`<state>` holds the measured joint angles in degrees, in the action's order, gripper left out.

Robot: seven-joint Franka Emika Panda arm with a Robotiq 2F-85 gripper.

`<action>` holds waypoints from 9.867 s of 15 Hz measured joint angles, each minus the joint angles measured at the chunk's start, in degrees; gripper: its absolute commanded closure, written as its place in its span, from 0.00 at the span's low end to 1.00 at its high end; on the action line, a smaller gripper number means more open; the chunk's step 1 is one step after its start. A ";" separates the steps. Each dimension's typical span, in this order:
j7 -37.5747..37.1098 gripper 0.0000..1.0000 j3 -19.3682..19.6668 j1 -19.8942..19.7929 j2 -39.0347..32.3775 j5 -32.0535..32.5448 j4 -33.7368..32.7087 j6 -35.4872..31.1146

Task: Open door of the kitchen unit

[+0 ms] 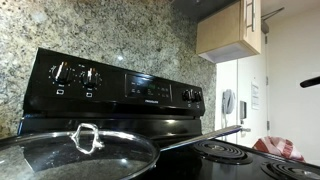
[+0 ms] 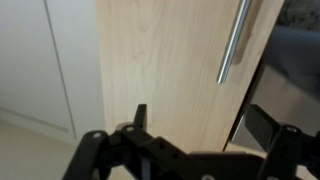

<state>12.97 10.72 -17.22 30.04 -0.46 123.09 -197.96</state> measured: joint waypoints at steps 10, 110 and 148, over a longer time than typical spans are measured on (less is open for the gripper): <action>0.00 0.00 -8.39 -2.92 -3.26 -2.04 8.74 0.00; -41.43 0.00 -67.21 -80.18 14.18 -27.01 -1.62 11.11; -40.91 0.31 -69.02 -81.66 6.48 -26.39 -3.59 6.77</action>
<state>-27.94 -58.30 -98.89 36.51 -26.85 119.50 -191.18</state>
